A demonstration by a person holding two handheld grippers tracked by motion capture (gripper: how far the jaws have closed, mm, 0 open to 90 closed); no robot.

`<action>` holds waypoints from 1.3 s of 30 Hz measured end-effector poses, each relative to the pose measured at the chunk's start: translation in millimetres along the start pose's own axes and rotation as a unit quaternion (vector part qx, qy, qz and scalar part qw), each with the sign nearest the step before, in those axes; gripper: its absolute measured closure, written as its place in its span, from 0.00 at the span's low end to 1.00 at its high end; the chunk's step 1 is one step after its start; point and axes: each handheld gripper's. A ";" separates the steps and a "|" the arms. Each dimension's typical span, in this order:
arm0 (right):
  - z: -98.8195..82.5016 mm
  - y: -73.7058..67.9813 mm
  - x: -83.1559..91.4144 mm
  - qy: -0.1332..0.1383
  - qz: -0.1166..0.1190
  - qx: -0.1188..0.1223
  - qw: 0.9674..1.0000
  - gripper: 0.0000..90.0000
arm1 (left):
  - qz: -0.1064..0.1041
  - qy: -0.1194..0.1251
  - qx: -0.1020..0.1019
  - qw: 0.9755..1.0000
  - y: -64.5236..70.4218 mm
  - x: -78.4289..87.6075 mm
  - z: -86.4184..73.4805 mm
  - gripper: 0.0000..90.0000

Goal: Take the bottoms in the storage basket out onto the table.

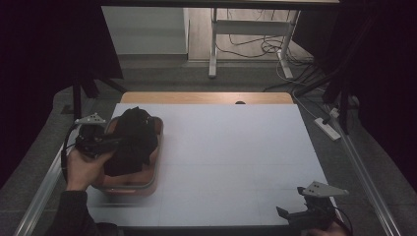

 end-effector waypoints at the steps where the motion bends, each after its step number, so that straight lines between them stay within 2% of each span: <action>1: 0.3 0.0 -0.3 0.001 0.001 0.001 1.000 0.00 | 0.000 0.002 -0.001 1.000 0.6 1.7 0.5 0.76; 7: 0.9 0.6 -0.6 0.003 0.001 0.002 1.000 0.00 | -0.007 0.019 0.001 1.000 3.5 10.5 2.5 0.76; 16: 1.8 0.4 -1.6 0.002 0.001 0.003 1.000 0.00 | -0.013 0.034 -0.013 0.999 13.6 18.7 8.0 0.76; 19: 1.9 0.4 -2.0 0.001 0.001 0.005 1.000 0.00 | -0.012 0.039 -0.026 0.999 19.2 20.3 11.2 0.76; 27: 1.9 0.2 -2.3 -0.001 0.001 0.007 1.000 0.00 | -0.012 0.053 -0.037 0.998 26.6 23.6 17.9 0.75; 30: 2.1 0.1 -2.7 -0.002 0.001 0.007 1.000 0.00 | -0.009 0.060 -0.047 0.997 31.2 23.8 21.3 0.75; 39: 2.4 -0.3 -3.7 -0.006 0.003 0.010 1.000 0.00 | -0.023 0.073 -0.061 0.995 45.0 22.4 33.9 0.75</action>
Point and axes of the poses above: each handheld gripper's, and its own axes: x roughly backward along the jaws, z roughly out of its top, y roughly to its right, and after that the axes turned 15 degrees about x, right-handed
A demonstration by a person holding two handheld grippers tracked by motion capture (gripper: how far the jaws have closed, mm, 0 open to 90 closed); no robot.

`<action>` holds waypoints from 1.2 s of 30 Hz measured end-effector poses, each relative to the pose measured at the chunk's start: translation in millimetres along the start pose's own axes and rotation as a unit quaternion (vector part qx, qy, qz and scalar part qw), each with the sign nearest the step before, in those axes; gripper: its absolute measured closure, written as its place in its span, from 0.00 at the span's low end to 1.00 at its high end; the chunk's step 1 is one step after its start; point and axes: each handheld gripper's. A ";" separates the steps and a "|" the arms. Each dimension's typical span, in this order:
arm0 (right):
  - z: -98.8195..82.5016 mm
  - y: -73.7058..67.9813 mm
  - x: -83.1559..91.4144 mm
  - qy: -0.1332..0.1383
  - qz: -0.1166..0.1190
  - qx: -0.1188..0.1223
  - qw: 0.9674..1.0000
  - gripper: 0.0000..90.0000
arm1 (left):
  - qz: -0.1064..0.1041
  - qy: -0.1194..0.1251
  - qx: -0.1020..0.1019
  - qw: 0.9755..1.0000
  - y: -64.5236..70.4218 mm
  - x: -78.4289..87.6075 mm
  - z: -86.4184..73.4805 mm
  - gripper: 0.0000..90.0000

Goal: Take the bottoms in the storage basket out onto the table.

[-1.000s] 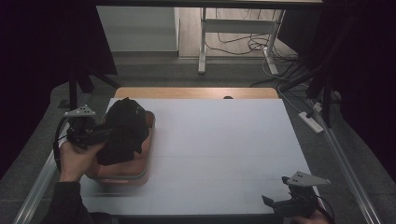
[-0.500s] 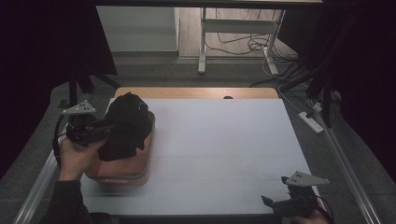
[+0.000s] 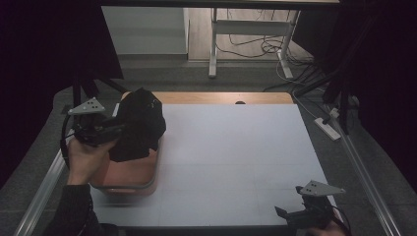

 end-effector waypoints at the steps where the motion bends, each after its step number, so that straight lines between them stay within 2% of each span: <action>1: -0.1 0.1 0.2 0.000 0.000 0.000 1.000 0.00 | -0.003 0.001 -0.003 1.000 2.6 -1.3 2.2 0.75; 18: -0.1 0.2 0.2 -0.001 0.000 0.000 1.000 0.00 | -0.029 0.004 -0.027 0.999 25.4 -21.1 14.8 0.75; 36: -0.3 0.6 0.3 0.001 0.001 -0.003 1.000 0.00 | -0.070 -0.009 -0.054 0.996 52.8 -52.3 27.6 0.75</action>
Point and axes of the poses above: each handheld gripper's, and its own axes: x roughly backward along the jaws, z roughly out of its top, y roughly to its right, and after that the axes turned 15 degrees about x, right-handed
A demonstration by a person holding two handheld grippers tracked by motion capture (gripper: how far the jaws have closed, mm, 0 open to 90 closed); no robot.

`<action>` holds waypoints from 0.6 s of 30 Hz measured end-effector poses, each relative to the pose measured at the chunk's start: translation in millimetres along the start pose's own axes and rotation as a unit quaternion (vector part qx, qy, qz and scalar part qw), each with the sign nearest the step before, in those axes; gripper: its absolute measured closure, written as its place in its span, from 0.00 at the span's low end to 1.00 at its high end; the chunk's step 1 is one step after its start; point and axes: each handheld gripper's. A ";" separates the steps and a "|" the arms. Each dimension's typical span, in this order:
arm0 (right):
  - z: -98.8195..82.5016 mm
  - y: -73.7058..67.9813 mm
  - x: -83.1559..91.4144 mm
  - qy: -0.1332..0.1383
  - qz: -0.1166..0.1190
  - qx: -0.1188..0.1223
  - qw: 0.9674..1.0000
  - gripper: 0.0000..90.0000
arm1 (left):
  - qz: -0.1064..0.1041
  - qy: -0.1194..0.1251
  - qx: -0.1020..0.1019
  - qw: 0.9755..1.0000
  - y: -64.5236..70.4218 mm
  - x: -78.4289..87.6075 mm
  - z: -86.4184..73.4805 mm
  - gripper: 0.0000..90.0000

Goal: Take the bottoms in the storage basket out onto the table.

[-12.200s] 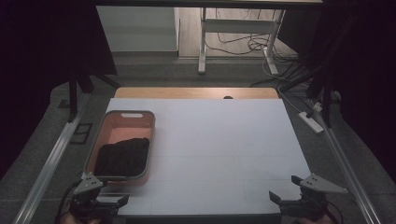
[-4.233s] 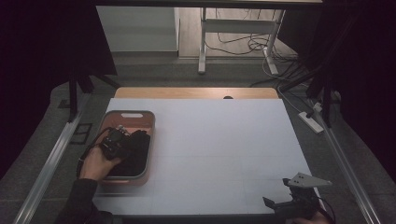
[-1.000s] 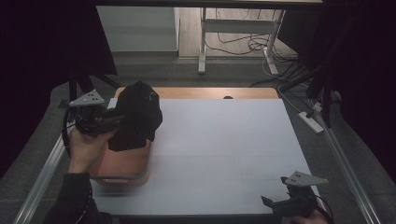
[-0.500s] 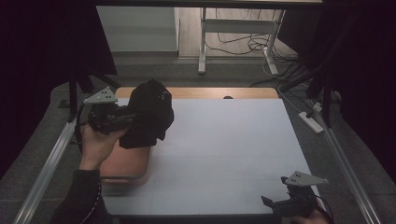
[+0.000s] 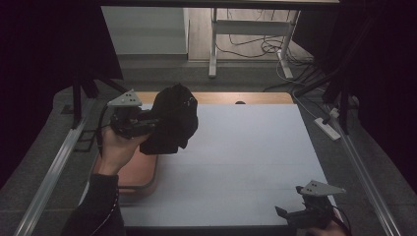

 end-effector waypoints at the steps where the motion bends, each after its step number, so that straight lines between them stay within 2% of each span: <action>1: 0.0 0.0 0.0 0.000 0.000 0.000 1.000 0.00 | -0.003 0.000 -0.001 1.000 1.7 -2.3 0.9 0.75; 8: -0.1 0.1 0.0 0.000 0.001 -0.001 1.000 0.00 | -0.023 -0.009 -0.016 1.000 15.1 -23.9 7.0 0.75; 18: -0.1 0.1 0.1 0.000 0.001 0.000 1.000 0.00 | -0.033 -0.021 -0.022 0.999 23.8 -47.7 7.2 0.75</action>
Point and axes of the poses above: each handheld gripper's, and its own axes: x roughly backward along the jaws, z roughly out of its top, y roughly to its right, and after that the axes turned 15 degrees about x, right-handed
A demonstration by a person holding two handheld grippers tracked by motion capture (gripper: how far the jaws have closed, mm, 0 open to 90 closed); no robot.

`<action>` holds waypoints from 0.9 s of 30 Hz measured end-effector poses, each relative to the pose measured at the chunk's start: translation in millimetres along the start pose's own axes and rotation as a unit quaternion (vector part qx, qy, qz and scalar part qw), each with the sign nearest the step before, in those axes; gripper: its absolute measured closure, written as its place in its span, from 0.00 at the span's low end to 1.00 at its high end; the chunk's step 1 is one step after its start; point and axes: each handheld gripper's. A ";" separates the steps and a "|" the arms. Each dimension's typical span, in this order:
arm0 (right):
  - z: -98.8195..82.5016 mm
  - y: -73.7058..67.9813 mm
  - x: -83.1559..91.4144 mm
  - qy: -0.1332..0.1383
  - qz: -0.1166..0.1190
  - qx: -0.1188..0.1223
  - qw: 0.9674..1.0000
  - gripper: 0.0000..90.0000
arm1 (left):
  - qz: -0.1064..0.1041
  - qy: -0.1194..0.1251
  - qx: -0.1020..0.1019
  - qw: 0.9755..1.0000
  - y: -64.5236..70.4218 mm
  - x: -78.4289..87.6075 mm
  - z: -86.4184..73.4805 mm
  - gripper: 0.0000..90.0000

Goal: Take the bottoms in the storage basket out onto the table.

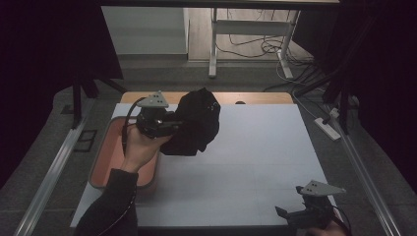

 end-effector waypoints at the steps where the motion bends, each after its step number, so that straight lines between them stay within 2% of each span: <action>1: 0.1 -0.2 0.0 0.000 0.000 0.000 1.000 0.00 | -0.001 -0.003 0.000 1.000 0.6 -3.6 -0.3 0.75; 13: 0.1 -0.4 0.2 -0.001 -0.001 0.001 1.000 0.00 | -0.016 -0.024 0.009 1.000 2.8 -41.0 -8.2 0.75; 27: 0.0 -0.5 0.3 -0.001 -0.001 0.004 1.000 0.00 | -0.028 -0.050 0.019 0.998 2.1 -71.0 -18.9 0.75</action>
Point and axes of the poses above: each handheld gripper's, and its own axes: x roughly backward along the jaws, z roughly out of its top, y roughly to its right, and after that the axes turned 15 degrees about x, right-handed
